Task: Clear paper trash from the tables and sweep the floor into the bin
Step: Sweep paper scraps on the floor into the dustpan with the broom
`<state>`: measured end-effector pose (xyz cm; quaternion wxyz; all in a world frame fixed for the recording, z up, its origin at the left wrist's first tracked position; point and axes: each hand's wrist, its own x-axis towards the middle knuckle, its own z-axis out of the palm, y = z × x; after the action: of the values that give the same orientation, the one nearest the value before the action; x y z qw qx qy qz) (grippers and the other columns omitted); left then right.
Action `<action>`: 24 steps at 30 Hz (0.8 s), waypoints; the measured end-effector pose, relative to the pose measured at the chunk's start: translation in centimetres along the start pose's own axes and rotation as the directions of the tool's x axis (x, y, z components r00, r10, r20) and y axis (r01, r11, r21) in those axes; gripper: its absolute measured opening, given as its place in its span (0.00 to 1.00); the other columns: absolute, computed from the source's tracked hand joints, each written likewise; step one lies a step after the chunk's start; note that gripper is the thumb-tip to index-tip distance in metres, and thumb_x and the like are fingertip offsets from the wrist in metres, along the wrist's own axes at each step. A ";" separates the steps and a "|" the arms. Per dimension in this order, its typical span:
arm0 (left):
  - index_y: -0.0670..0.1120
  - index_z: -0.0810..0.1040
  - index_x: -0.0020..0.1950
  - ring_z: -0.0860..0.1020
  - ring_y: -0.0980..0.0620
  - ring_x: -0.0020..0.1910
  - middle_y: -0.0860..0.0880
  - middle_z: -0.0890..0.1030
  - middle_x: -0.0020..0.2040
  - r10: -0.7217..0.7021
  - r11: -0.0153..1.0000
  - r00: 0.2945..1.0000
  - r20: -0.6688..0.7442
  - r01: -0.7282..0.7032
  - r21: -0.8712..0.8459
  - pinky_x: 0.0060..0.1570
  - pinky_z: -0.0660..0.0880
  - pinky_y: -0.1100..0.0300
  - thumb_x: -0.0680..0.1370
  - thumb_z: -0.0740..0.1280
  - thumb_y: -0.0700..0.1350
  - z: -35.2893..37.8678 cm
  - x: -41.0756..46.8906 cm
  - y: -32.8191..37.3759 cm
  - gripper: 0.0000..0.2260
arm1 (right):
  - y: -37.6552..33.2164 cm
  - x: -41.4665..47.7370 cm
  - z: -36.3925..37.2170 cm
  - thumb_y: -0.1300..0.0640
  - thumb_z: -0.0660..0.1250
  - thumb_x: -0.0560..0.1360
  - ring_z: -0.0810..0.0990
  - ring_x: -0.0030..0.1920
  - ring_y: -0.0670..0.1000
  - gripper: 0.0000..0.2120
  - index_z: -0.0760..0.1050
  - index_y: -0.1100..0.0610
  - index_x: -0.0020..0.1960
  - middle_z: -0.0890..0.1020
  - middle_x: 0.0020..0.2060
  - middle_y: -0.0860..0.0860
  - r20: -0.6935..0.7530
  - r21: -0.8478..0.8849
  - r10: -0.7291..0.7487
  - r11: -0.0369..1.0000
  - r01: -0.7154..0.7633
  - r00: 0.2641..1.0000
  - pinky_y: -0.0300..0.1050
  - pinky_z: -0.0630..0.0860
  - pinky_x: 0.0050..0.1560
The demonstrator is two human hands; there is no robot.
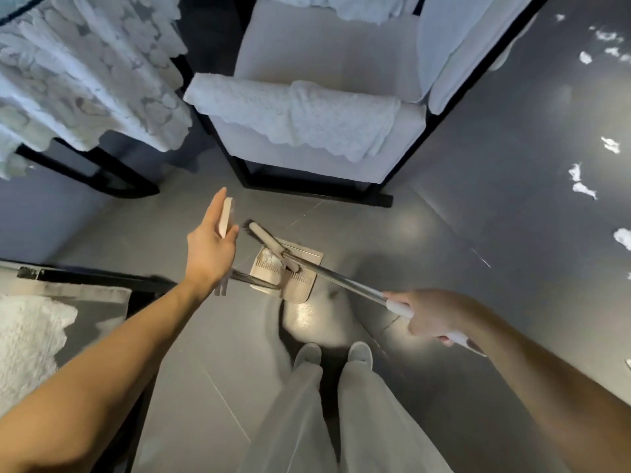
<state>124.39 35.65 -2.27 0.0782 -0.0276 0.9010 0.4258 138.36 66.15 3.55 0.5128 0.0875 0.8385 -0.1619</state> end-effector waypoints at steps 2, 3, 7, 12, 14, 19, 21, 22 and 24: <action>0.69 0.61 0.71 0.78 0.53 0.39 0.53 0.73 0.64 0.044 0.999 0.998 0.052 -0.044 0.005 0.47 0.80 0.53 0.79 0.65 0.41 -0.2 -0.1 -0.1 0.30 | 0.4 -1.3 0.8 0.63 0.60 0.70 0.69 0.16 0.44 0.40 0.54 0.36 0.75 0.80 0.40 0.50 -0.027 0.024 0.025 0.999 -0.024 0.999 0.33 0.65 0.20; 0.69 0.61 0.70 0.78 0.56 0.36 0.55 0.72 0.62 0.079 0.997 0.993 0.091 -0.081 0.013 0.44 0.80 0.57 0.79 0.65 0.40 -0.2 -0.3 -0.1 0.30 | 0.7 -1.9 1.3 0.62 0.60 0.70 0.69 0.16 0.44 0.39 0.53 0.36 0.75 0.82 0.41 0.51 -0.045 0.055 0.044 0.998 -0.041 0.998 0.34 0.66 0.21; 0.68 0.62 0.71 0.78 0.60 0.43 0.61 0.70 0.62 0.219 0.974 0.950 0.223 -0.226 0.005 0.45 0.78 0.62 0.78 0.65 0.40 0.2 -0.9 1.6 0.30 | 2.8 -4.3 4.2 0.58 0.63 0.70 0.72 0.18 0.47 0.38 0.54 0.35 0.75 0.83 0.35 0.54 -0.099 0.203 0.110 0.975 -0.088 0.989 0.38 0.70 0.26; 0.63 0.62 0.73 0.73 0.50 0.64 0.63 0.68 0.66 0.313 0.944 0.885 0.345 -0.331 -0.006 0.63 0.66 0.66 0.78 0.66 0.40 3.5 -1.1 5.1 0.29 | 7.4 -8.1 8.5 0.59 0.66 0.74 0.69 0.21 0.50 0.34 0.58 0.37 0.74 0.75 0.24 0.53 -0.115 0.605 0.173 0.793 -0.069 0.978 0.36 0.67 0.23; 0.60 0.63 0.74 0.70 0.54 0.66 0.62 0.67 0.68 0.361 0.924 0.847 0.391 -0.382 -0.026 0.64 0.62 0.70 0.77 0.67 0.40 5.7 -1.7 7.0 0.29 | 9.2 -9.7 10.3 0.59 0.67 0.75 0.69 0.21 0.50 0.33 0.59 0.38 0.74 0.74 0.23 0.50 -0.120 0.697 0.220 0.713 -0.076 0.968 0.37 0.68 0.23; 0.57 0.63 0.75 0.60 0.72 0.61 0.62 0.64 0.66 0.439 0.887 0.736 0.515 -0.447 -0.117 0.54 0.52 0.87 0.78 0.66 0.39 12.6 -4.6 12.7 0.29 | 13.9 -13.6 15.0 0.59 0.67 0.76 0.68 0.21 0.49 0.31 0.61 0.40 0.74 0.73 0.22 0.49 -0.117 0.852 0.344 0.518 -0.084 0.932 0.38 0.68 0.23; 0.58 0.62 0.75 0.60 0.72 0.62 0.63 0.64 0.66 0.457 0.874 0.701 0.547 -0.467 -0.133 0.54 0.52 0.86 0.78 0.66 0.39 15.8 -6.2 15.1 0.28 | 16.2 -15.1 16.8 0.59 0.67 0.75 0.68 0.21 0.49 0.30 0.63 0.40 0.72 0.73 0.24 0.51 -0.103 0.902 0.394 0.424 -0.081 0.913 0.38 0.68 0.22; 0.58 0.62 0.75 0.61 0.69 0.64 0.63 0.64 0.66 0.472 0.864 0.682 0.559 -0.483 -0.140 0.56 0.53 0.84 0.79 0.66 0.39 17.3 -7.0 16.3 0.28 | 17.3 -15.8 17.6 0.60 0.67 0.75 0.68 0.22 0.49 0.29 0.64 0.41 0.71 0.73 0.25 0.52 -0.094 0.922 0.413 0.380 -0.078 0.906 0.39 0.68 0.23; 0.60 0.62 0.74 0.69 0.57 0.67 0.63 0.65 0.68 0.494 0.847 0.637 0.592 -0.506 -0.163 0.66 0.62 0.71 0.79 0.65 0.39 20.6 -8.6 18.8 0.29 | 19.7 -17.0 19.3 0.61 0.66 0.76 0.68 0.22 0.50 0.28 0.64 0.42 0.72 0.72 0.27 0.54 -0.074 0.955 0.442 0.291 -0.065 0.894 0.39 0.68 0.23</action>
<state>133.10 63.34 0.64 0.2456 0.3629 0.8011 0.4078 168.41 77.92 6.97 0.2414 0.5243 0.6369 -0.5111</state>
